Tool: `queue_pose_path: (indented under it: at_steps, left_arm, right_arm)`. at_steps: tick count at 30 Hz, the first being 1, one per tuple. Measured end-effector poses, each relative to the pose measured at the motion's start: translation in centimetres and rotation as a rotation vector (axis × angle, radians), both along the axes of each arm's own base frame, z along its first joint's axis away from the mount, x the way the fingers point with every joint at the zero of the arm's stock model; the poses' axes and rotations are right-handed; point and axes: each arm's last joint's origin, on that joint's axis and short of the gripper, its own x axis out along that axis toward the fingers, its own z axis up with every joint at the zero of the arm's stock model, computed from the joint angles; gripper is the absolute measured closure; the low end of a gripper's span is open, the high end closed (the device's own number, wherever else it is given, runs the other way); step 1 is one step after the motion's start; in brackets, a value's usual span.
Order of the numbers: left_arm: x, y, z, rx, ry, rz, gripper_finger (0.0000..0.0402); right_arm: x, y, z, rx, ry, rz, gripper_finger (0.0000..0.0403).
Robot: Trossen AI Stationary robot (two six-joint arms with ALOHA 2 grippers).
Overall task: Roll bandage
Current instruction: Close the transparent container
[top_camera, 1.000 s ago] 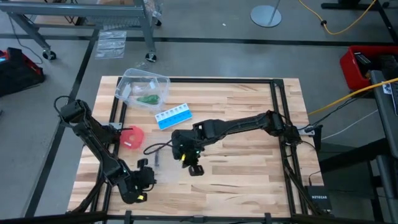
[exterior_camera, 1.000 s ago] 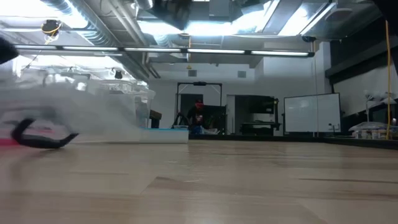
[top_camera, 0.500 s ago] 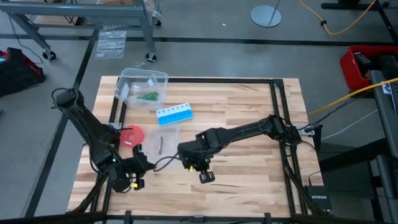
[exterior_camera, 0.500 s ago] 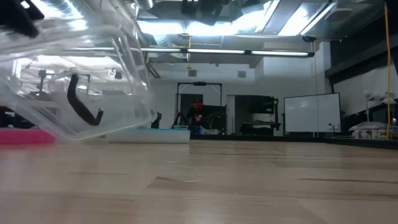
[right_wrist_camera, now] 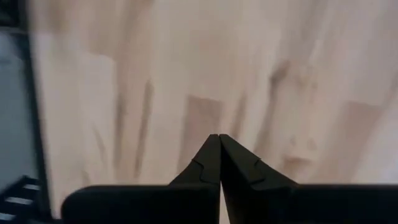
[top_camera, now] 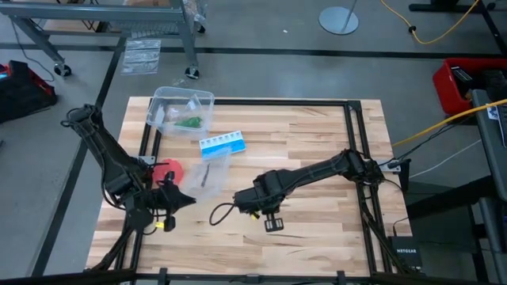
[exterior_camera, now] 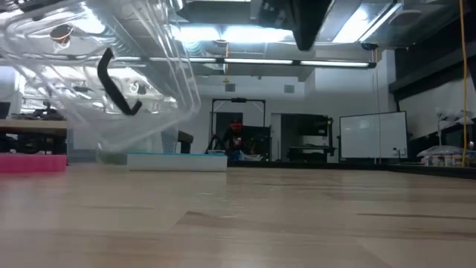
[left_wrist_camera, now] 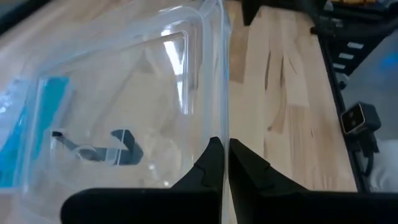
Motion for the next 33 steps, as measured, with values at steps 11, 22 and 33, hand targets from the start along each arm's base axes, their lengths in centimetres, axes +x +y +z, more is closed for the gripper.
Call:
queue_pose_path:
  at_steps: [11,22,33]
  left_arm:
    - [0.4,1.3,0.8,0.072,-0.03,0.018,0.0401]
    - [0.3,2.1,1.4,0.093,-0.049,0.019,0.0401]
    - [-0.2,2.8,2.3,0.089,-0.095,0.036,0.0401]
  right_arm:
    - [-1.7,-0.8,2.9,-0.15,-0.075,0.001,0.039]
    - [-7.4,-3.4,10.4,-0.277,-0.292,-0.177,0.0392]
    - [-11.5,-5.0,6.3,-0.216,-0.559,-0.289,0.0389]
